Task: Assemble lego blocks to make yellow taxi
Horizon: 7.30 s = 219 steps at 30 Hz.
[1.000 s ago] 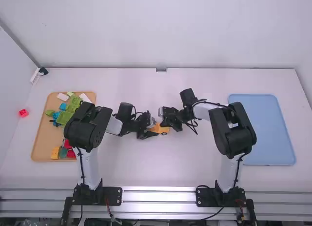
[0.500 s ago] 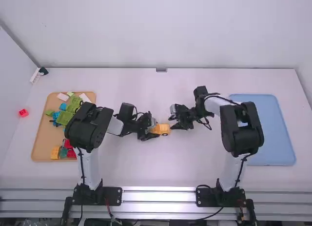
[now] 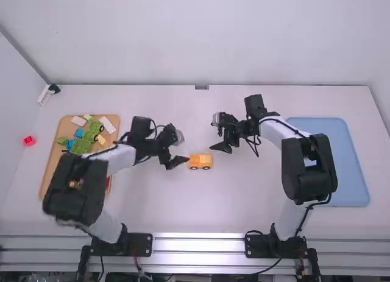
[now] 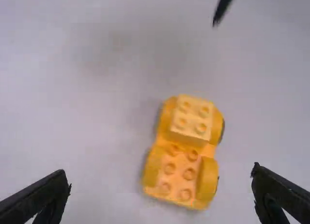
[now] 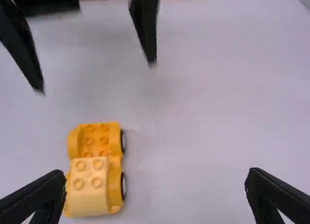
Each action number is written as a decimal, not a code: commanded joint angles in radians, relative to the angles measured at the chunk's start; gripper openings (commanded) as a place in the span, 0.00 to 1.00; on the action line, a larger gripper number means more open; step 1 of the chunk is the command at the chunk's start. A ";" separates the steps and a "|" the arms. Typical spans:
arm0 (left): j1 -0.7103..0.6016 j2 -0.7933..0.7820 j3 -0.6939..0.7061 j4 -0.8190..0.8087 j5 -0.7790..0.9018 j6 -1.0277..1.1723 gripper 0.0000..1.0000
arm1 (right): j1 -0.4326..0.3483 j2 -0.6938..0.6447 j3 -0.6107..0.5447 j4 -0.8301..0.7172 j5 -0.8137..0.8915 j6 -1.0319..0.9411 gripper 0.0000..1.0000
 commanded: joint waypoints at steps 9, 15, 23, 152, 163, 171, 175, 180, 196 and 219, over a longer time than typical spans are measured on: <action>0.195 -0.555 0.029 -0.250 -0.601 -0.366 0.99 | 0.171 -0.032 0.122 0.209 0.069 0.386 0.99; 0.235 -0.689 0.029 -0.357 -0.969 -0.756 0.99 | 0.261 -0.032 0.279 0.087 0.127 0.369 0.99; 0.232 -0.744 0.029 -0.553 -1.667 -1.346 0.99 | 0.326 -0.032 0.292 0.278 -0.058 0.512 0.99; 0.516 0.488 0.703 -0.769 -0.810 -1.134 0.18 | 0.344 -0.032 0.315 0.177 0.458 0.523 0.99; 0.361 -0.112 0.388 -0.551 -0.769 -0.901 0.19 | 0.239 -0.032 0.315 0.152 0.362 0.712 0.99; 0.061 -0.433 -0.020 -0.066 -0.621 -0.616 0.02 | 0.132 -0.032 0.280 0.082 -0.100 0.619 0.99; -0.011 -0.456 -0.095 0.017 -0.589 -0.533 0.04 | 0.074 -0.032 0.215 0.094 -0.258 0.590 0.99; -0.093 -0.415 -0.121 0.109 -0.457 -0.411 0.02 | -0.004 -0.090 0.200 0.077 -0.299 0.674 0.99; -0.299 -0.123 -0.119 0.540 -0.621 -0.505 0.05 | -0.012 -0.153 -0.147 0.655 -0.100 1.065 0.99; -0.333 -0.063 -0.119 0.698 -0.653 -0.645 0.02 | 0.145 -0.153 -0.201 0.785 0.025 1.189 0.59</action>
